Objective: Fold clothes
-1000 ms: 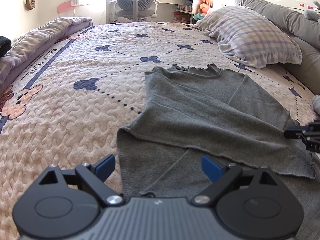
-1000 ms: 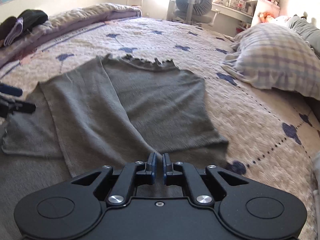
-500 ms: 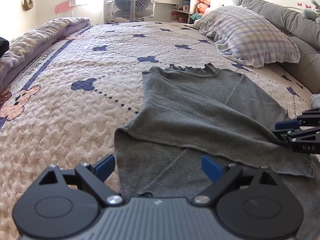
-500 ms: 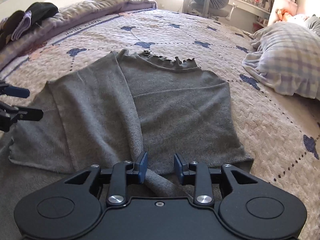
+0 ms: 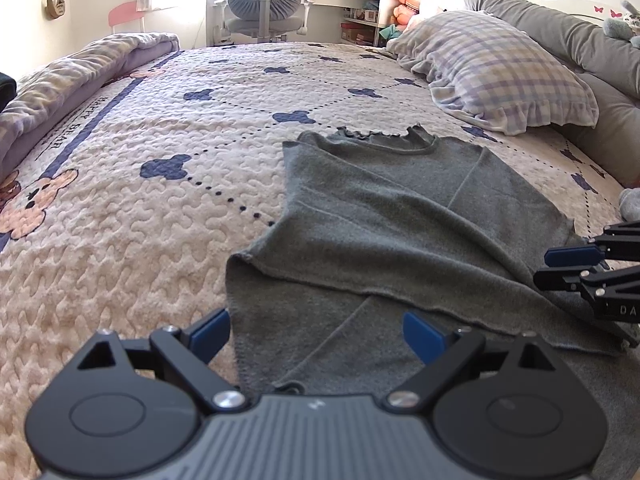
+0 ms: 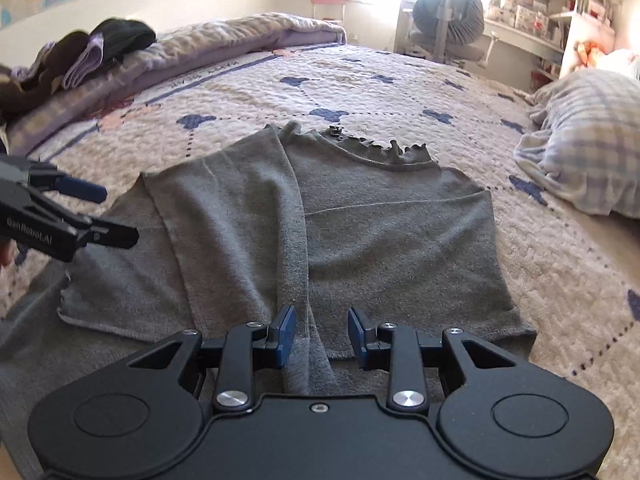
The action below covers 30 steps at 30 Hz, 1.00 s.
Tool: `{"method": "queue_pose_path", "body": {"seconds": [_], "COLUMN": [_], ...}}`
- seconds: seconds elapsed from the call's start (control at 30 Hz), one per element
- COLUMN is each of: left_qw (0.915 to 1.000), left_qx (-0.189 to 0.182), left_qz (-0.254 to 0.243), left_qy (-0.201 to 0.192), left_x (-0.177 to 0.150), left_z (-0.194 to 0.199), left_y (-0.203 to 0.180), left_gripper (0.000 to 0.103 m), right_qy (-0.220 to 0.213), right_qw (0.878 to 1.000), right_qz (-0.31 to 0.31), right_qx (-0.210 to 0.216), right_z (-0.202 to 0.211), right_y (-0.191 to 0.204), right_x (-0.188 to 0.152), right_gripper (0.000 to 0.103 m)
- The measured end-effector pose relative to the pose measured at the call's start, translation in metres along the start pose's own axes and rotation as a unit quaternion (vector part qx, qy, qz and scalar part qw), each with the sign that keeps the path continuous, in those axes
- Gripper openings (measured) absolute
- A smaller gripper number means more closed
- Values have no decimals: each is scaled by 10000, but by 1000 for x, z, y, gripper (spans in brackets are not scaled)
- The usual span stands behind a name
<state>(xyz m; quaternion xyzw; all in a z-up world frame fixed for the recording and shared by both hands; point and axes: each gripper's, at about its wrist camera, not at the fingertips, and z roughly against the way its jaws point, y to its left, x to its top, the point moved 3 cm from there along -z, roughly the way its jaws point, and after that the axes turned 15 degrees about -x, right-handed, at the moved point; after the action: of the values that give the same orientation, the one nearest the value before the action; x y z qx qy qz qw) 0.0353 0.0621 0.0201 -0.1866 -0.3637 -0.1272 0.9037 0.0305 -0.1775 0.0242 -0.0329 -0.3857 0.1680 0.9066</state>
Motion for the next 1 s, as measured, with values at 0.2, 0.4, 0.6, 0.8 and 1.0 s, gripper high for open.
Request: {"method": "queue_pose_path", "body": {"seconds": [0.2,0.4,0.6,0.8,1.0], "left_qw": [10000,10000,10000,10000,10000], "left_qx": [-14,-9,-10,16,15], "left_qz": [-9,-2,3,4,17], "left_qy": [4,0,-5,12,3], "left_x": [0,0,0,0,0], "left_z": [0,0,0,-1,-1], "left_y": [0,1,1,1,2], "left_gripper": [94,95,95,95,95], "right_qy": [40,-19,-57,-135,-99], "right_qw": [9997,9995,9992,9991,9982], "right_qz": [136,257,-164,-15,-92], "right_qx": [190,181,347,393,592], "right_z": [-3,0,4,7,7], "right_y": [8,9,-7,-2,1], "right_x": [0,-1,0,-4,-3], "right_gripper": [28,8,9,9,10]}}
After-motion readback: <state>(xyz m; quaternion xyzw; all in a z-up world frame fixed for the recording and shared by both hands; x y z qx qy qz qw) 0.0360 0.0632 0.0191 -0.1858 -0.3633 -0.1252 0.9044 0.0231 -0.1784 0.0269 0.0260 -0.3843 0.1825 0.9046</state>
